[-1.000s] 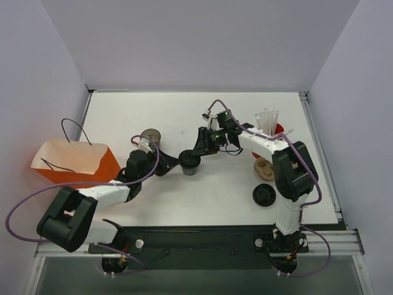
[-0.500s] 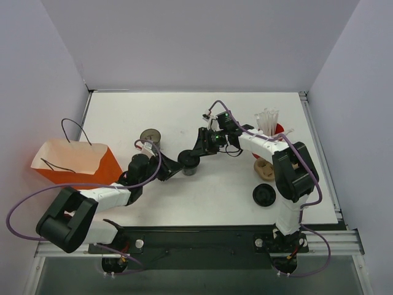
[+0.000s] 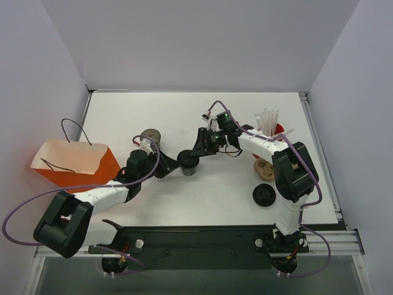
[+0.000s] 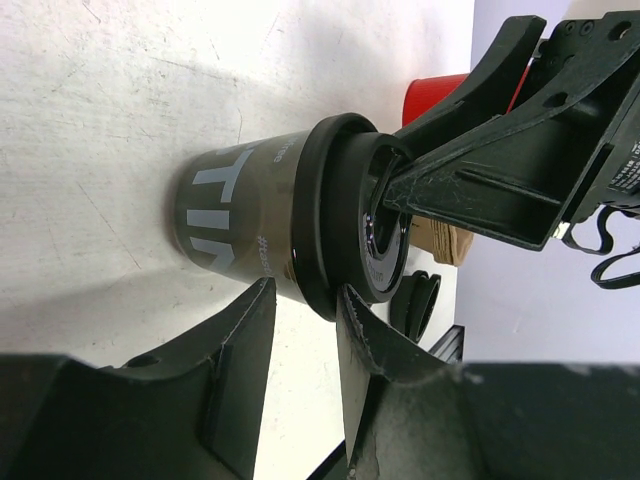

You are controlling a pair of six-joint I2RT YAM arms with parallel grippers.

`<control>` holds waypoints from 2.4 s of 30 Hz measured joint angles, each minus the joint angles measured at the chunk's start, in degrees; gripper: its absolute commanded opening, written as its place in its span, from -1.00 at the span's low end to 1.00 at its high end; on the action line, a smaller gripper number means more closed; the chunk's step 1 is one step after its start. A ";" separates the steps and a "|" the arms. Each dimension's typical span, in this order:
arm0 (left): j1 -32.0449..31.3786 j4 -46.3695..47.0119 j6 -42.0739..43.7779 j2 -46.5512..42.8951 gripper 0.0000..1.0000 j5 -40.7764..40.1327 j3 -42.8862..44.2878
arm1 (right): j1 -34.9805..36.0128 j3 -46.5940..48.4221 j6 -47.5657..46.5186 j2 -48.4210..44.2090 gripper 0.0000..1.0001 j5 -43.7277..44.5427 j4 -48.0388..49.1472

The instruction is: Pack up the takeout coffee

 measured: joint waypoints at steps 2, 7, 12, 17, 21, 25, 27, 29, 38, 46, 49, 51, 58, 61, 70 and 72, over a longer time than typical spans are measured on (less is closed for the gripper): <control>0.00 -1.01 0.79 -0.09 -0.18 -0.15 0.52 | 0.00 0.00 0.00 0.00 -0.45 0.04 0.00; 0.00 -1.53 1.73 0.07 -0.20 -0.15 0.94 | 0.00 0.00 0.02 0.00 -0.45 0.09 0.00; 0.39 -0.22 1.70 1.42 -0.32 0.35 1.29 | -0.07 -0.07 0.02 0.00 -0.46 0.50 0.37; 0.83 2.05 1.73 3.65 -0.53 0.87 1.44 | -0.20 -0.46 -0.04 -0.02 -0.46 0.70 1.55; 1.14 5.16 1.05 5.49 -0.69 1.33 1.33 | -0.57 -0.83 -0.04 -0.07 -0.46 0.74 2.49; 1.16 8.83 -0.70 7.06 -0.70 1.33 0.22 | -0.83 -1.05 -0.17 -0.07 -0.46 0.74 3.02; 0.98 10.56 -1.64 7.13 -0.60 0.72 -0.81 | -0.83 -1.03 -0.55 -0.07 -0.46 0.70 2.99; 0.74 11.85 -2.40 6.69 -0.51 -0.22 -1.88 | -0.76 -1.01 -1.11 -0.09 -0.47 0.50 2.95; 1.49 1.70 3.30 4.66 -0.19 0.39 2.29 | -0.55 -0.96 -2.14 -0.33 -0.48 1.14 2.95; 4.59 0.22 8.11 7.21 -0.19 7.02 5.05 | -0.48 -0.90 -2.16 -0.39 -0.49 1.53 2.80; 5.44 0.85 8.94 8.31 -0.20 9.44 5.60 | -0.48 -0.83 -2.19 -0.39 -0.49 1.60 2.60; 5.79 0.63 9.88 8.85 -0.20 10.64 6.25 | -0.48 -0.81 -2.19 -0.46 -0.49 1.73 2.40; 6.38 -2.71 13.51 10.12 -0.34 12.33 9.27 | -0.57 -0.46 -2.45 -0.50 -0.49 2.27 1.75; 6.36 -3.48 14.34 10.47 -0.55 12.28 10.19 | -0.72 -0.44 -2.58 -0.50 -0.49 2.23 1.64; 3.04 -3.37 10.64 10.71 -0.63 4.76 10.10 | -1.22 -0.39 -3.13 -0.50 -0.49 2.23 1.64; 1.29 -3.19 10.03 10.43 -0.57 1.16 10.10 | -1.68 -0.07 -3.61 -0.46 -0.49 2.25 1.25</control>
